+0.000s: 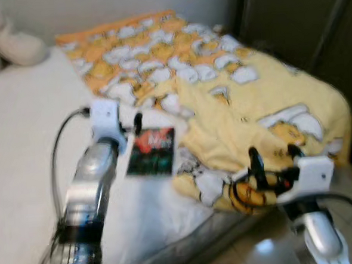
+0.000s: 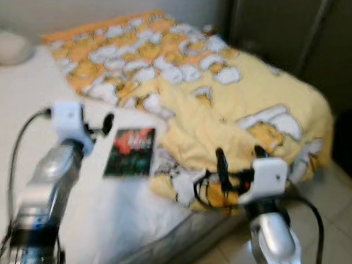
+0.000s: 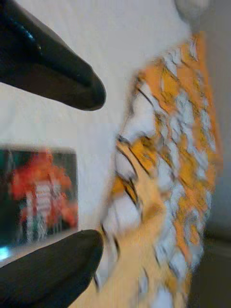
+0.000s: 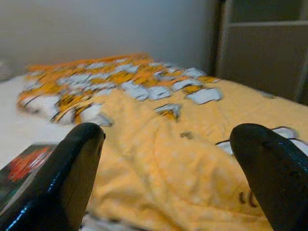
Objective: Clean up the room
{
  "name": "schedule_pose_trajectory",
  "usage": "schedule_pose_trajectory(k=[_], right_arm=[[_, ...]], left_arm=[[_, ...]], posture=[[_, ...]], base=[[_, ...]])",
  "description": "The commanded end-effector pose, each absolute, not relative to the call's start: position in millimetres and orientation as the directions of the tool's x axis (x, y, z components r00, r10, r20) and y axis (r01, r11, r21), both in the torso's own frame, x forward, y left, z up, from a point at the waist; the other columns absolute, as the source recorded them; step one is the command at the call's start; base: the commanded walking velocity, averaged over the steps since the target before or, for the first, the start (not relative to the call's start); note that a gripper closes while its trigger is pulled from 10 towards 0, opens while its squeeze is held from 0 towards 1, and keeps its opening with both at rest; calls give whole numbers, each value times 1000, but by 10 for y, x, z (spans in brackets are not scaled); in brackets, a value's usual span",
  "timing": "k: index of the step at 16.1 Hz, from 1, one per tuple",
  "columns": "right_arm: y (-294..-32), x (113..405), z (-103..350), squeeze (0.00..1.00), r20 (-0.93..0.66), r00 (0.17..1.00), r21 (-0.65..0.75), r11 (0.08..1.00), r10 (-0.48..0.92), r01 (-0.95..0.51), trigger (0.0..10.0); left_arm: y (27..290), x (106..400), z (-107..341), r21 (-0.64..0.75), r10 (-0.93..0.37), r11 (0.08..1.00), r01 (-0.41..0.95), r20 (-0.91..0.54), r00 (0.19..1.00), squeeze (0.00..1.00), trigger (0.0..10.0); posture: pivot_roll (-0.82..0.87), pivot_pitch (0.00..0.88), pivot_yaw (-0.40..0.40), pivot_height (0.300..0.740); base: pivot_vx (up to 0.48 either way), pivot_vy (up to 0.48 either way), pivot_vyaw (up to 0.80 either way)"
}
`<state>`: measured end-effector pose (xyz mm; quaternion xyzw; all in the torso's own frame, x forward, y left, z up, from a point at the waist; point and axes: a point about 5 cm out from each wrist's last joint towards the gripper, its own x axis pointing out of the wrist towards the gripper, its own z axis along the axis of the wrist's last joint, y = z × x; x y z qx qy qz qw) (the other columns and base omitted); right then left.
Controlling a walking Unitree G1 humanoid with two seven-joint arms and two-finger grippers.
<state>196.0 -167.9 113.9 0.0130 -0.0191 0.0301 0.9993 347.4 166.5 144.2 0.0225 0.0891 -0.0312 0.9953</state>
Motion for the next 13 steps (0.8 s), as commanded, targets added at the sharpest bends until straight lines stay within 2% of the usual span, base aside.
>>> schedule_pose_trajectory(k=[1, 2, 3, 5, 8, 13], right_arm=[[-1653, 1877, 1190, 0, 31, 995, 34, 995, 92, -93, 10000], [-1663, 1848, 1201, 0, 26, 995, 29, 995, 94, -95, 10000], [-1719, 1712, 1235, 0, -3, 996, 16, 996, 87, -87, 10000], [-1730, 1577, 1270, 0, -28, 995, 10, 996, 92, -91, 10000], [-1695, 1333, 1287, 0, -89, 990, 11, 994, 113, -113, 10000], [-1672, 1203, 1322, 0, -143, 982, 21, 992, 125, -124, 10000]], left_arm=[[1842, 3573, 1254, 23, -11, 1000, 18, -265, 964, 0, 10000], [1839, 3608, 1228, 4, -22, 1000, 24, -281, 959, 0, 10000], [1838, 3676, 1111, -46, -12, 999, -3, -331, 944, 0, 10000], [1834, 3689, 1025, -88, 3, 995, -38, -370, 929, 0, 10000], [1784, 3689, 892, -321, -17, 939, -126, -409, 912, 0, 10000], [1921, 3723, 919, -365, 87, 899, -240, -389, 917, 0, 10000]], posture=[[-122, 72, 13, 710], [-122, 72, 13, 710], [-183, 134, 0, 710], [-225, 175, -7, 710], [-260, 241, -13, 710], [-290, 286, -21, 710]], base=[[0, 0, 0], [0, 0, 0], [0, 0, 0], [0, 0, 0], [0, 0, 0], [0, 0, 0]])
